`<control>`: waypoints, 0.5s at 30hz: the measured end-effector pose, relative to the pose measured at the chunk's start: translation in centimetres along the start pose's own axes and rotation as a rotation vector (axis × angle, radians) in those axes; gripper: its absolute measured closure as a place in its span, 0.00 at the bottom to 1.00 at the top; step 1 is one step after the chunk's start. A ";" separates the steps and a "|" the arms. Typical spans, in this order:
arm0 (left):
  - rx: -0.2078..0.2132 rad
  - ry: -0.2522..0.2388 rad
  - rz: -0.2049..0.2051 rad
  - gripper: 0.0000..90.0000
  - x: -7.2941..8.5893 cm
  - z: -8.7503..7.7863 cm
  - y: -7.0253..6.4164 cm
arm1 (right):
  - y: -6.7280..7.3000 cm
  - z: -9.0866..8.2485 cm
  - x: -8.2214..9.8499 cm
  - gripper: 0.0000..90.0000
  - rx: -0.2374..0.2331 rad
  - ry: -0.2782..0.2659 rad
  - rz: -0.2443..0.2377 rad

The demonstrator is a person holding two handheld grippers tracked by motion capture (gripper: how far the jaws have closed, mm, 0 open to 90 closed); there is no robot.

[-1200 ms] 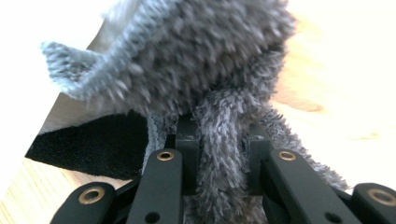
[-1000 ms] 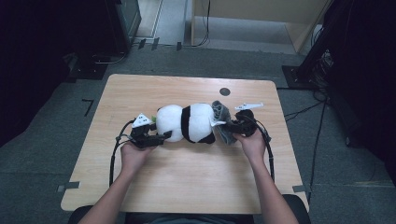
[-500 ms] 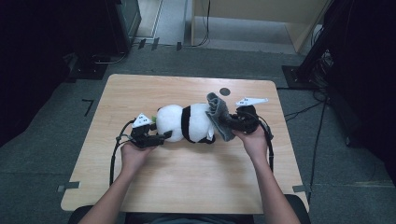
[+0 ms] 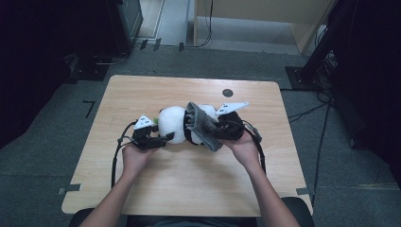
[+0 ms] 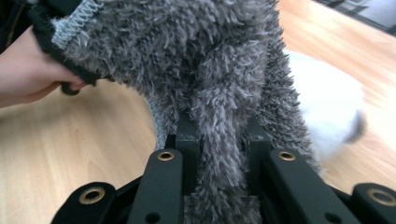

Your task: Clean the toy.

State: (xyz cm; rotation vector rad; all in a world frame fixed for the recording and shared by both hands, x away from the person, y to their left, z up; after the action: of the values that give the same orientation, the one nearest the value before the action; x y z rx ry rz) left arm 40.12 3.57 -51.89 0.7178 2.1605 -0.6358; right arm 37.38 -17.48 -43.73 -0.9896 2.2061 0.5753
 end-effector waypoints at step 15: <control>-0.003 -0.004 -0.004 0.35 -0.1 0.0 -0.2 | 4.1 6.4 -4.0 0.84 -0.083 0.127 -0.124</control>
State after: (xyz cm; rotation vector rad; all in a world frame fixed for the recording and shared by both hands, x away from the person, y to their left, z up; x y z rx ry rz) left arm 40.09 3.43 -51.74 0.7100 2.1599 -0.6353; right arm 38.70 -9.03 -44.86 -1.2275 2.2270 0.5644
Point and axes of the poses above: each handheld gripper's, and its own axes: z roughly forward along the jaws, x roughly out of its underside, y roughly to its left, the point moved 7 cm from there along z, roughly forward along the jaws, and after that the axes turned 5 degrees about y, right-handed, at the moved point
